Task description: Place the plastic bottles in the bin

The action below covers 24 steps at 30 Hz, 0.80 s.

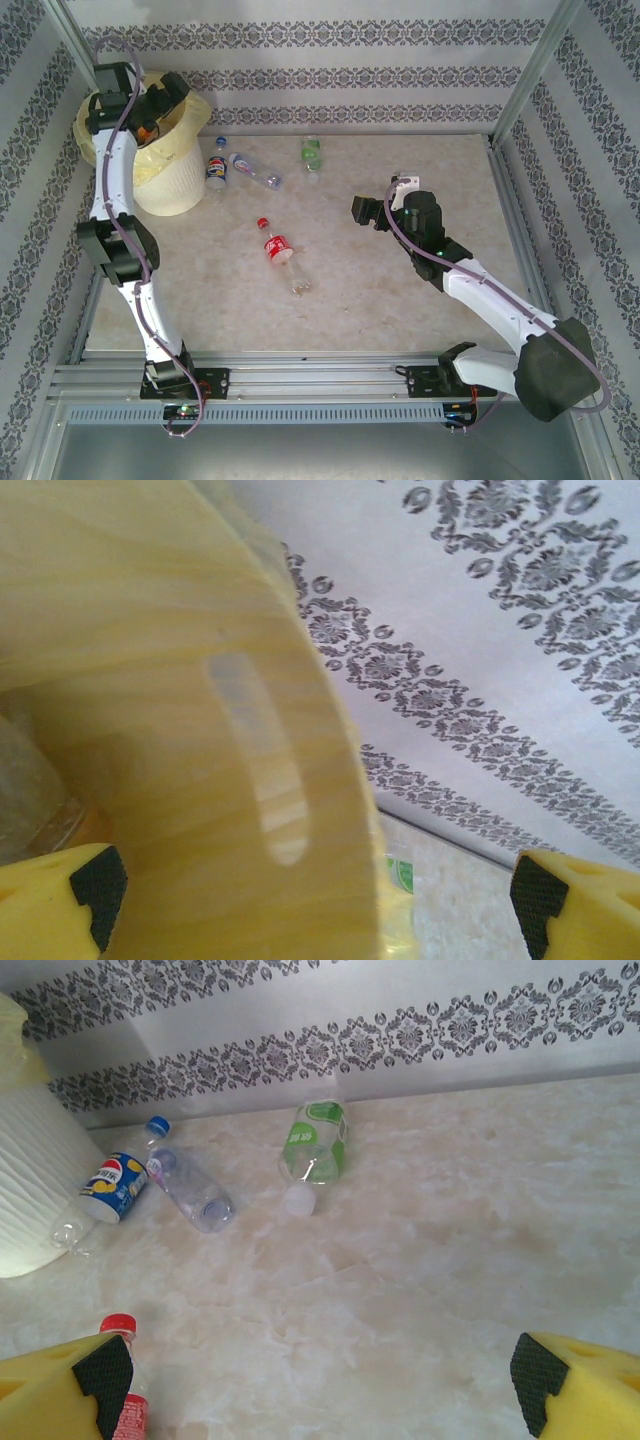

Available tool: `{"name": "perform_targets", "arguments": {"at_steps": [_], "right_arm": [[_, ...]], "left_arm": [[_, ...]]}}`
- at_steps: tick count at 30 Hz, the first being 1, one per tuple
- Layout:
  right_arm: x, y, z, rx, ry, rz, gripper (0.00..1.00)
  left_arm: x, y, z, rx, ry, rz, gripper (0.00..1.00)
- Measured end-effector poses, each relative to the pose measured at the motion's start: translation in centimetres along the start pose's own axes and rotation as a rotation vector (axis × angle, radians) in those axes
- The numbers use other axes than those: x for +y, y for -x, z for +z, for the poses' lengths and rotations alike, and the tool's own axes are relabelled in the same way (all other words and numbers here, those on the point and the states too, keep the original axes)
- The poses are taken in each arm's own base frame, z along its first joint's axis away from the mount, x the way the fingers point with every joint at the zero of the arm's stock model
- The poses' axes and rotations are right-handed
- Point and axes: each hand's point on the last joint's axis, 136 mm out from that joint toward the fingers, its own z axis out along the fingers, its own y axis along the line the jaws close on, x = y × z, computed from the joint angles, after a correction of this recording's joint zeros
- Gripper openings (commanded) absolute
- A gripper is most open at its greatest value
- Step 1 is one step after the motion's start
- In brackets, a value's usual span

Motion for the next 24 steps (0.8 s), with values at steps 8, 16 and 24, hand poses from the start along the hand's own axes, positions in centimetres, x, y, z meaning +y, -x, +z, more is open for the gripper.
{"name": "perform_targets", "arguments": {"at_steps": [8,16,24], "right_arm": [[-0.2,-0.4,0.8,0.024,-0.009,0.012,0.98],[-0.3,-0.8,2.9,0.077,-0.034,0.077,0.98],[-0.3,-1.1,6.5,0.158,-0.061,0.080,0.98]], "left_arm": [[-1.9,0.9,-2.6,-0.049,0.024,0.081,1.00],[-8.8,-2.5,-5.9,-0.076,0.024,0.217,1.00],[-10.4,-8.0,-7.4,-0.042,0.039,0.266,1.00]]}}
